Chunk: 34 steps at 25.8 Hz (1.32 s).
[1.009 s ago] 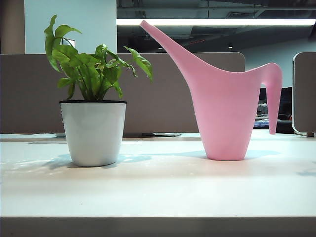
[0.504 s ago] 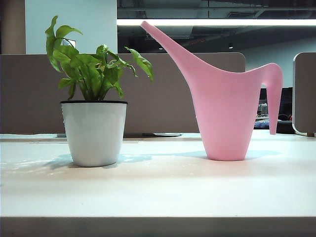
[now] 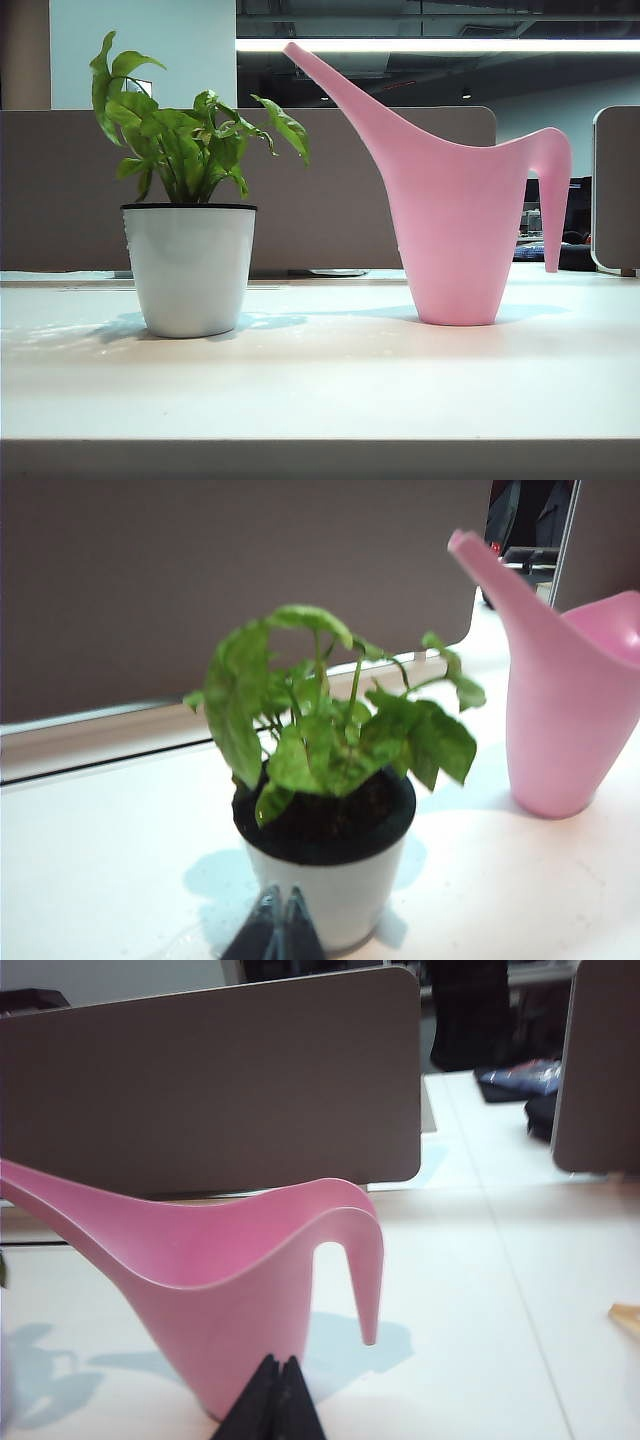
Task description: Pick up the watering can from the table, water the potted plant, and put the can back.
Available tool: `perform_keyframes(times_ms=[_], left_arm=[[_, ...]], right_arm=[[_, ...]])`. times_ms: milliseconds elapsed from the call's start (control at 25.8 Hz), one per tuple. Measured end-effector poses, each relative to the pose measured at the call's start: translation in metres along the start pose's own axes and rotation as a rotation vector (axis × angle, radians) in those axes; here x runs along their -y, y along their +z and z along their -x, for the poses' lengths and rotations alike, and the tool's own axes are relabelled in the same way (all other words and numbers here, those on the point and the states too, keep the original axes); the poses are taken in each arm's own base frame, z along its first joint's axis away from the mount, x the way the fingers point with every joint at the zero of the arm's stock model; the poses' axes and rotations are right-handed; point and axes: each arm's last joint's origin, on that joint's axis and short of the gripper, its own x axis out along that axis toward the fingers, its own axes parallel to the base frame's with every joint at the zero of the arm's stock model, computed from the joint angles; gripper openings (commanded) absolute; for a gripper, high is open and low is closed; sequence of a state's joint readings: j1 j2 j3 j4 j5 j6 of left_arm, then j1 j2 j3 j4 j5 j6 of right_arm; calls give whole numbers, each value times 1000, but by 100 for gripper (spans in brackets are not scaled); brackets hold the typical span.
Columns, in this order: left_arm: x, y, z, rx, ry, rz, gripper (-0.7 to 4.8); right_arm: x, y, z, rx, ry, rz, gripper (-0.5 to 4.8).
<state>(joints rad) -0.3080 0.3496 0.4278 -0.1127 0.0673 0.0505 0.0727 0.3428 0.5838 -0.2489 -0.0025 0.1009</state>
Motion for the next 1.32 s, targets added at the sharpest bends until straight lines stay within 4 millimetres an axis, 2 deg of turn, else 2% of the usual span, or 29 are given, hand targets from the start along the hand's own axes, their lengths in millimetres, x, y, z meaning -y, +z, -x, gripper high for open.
perform_keyframes(times_ms=[310, 427, 698, 931, 1009, 1164, 1319], left_arm=[[1, -27, -9, 78, 2, 18, -5], [2, -39, -11, 66, -34, 33, -5], [4, -57, -3, 84, -41, 41, -5], [5, -78, -1, 59, -38, 43, -5], [5, -83, 0, 67, -25, 43, -6], [5, -97, 1, 56, 1, 17, -6], [4, -106, 0, 6, 39, -2, -6]], right_arm=[[7, -55, -18, -16, -50, 21, -4], [9, -67, -18, -25, -65, 21, -4], [9, -73, -5, 15, -60, 24, -4], [10, -85, 5, 69, -55, 93, -4], [12, -98, 8, 47, -56, 101, -4], [15, -132, -1, -79, -63, 115, -3], [17, -152, -6, -88, -49, 135, -1]])
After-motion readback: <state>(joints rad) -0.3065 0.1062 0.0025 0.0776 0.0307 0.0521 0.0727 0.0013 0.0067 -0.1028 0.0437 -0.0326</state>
